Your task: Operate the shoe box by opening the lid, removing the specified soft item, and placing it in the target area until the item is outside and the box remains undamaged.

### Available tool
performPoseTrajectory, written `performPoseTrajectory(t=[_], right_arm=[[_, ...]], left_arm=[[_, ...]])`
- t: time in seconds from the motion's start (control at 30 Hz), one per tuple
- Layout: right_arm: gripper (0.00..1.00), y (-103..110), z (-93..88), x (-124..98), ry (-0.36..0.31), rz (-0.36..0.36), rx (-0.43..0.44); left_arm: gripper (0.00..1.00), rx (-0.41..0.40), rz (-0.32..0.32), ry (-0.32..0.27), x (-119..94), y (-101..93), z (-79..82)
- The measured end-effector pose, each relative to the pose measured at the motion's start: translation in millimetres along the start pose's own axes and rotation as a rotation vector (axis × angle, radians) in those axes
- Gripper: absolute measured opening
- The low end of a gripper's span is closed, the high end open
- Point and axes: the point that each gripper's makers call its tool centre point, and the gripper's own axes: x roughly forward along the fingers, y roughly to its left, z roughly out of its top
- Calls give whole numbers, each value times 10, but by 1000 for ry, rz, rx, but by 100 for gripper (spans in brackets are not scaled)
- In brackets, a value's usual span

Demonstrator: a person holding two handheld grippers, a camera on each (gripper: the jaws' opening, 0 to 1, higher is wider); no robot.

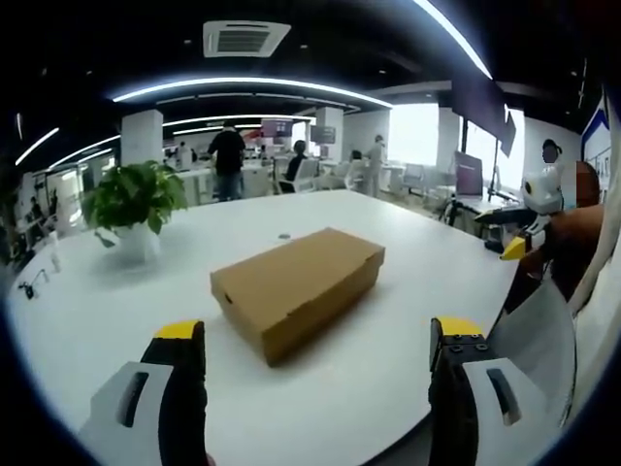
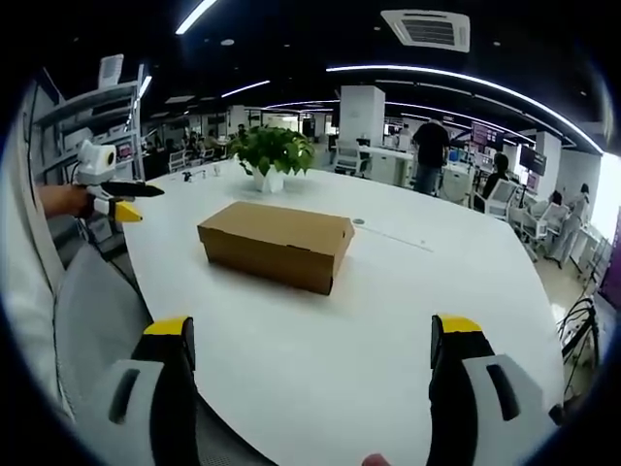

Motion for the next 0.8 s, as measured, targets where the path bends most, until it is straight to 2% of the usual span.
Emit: performPoseTrajectory(t=[0.4,0.8], right_arm=[[96,-76,52,145,-5,21,-5],[94,-131,80,414,-2,63,-39]], left_arm=[[96,1,10,17,96,65,-11],[91,1,30,23,241,134,-36]])
